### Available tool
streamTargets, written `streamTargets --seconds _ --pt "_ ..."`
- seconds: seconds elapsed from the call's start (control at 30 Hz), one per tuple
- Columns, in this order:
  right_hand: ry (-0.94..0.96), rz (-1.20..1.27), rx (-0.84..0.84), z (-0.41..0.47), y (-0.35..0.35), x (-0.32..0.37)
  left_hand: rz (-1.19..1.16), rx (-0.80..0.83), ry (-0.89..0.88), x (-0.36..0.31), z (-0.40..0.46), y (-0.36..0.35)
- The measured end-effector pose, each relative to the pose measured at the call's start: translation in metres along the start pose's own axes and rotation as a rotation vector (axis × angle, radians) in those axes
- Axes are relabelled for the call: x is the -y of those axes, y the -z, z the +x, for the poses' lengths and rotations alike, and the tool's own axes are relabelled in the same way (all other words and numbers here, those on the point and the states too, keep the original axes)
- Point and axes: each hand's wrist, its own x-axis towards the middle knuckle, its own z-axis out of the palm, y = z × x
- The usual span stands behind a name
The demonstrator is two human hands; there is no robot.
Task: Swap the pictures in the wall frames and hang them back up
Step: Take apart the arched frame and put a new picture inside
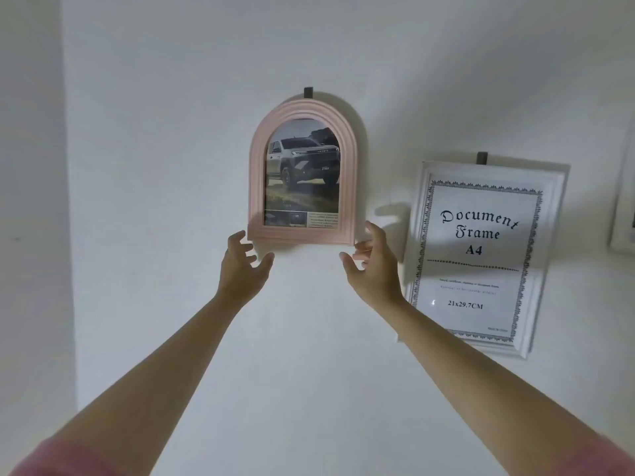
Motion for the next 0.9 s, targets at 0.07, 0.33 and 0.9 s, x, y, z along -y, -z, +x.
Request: streamTargets --seconds 0.07,0.33,0.9 --pt "0.022 0.011 -0.008 0.006 -0.001 0.0 -0.061 -0.007 0.019 0.0 0.007 -0.001" --pt "0.143 -0.059 0.004 0.023 -0.009 -0.003 -0.126 -0.036 0.025 0.014 0.025 -0.003" --pt "0.117 0.053 0.038 0.027 0.008 0.018 -0.21 -0.107 -0.085 -0.006 0.025 0.012"
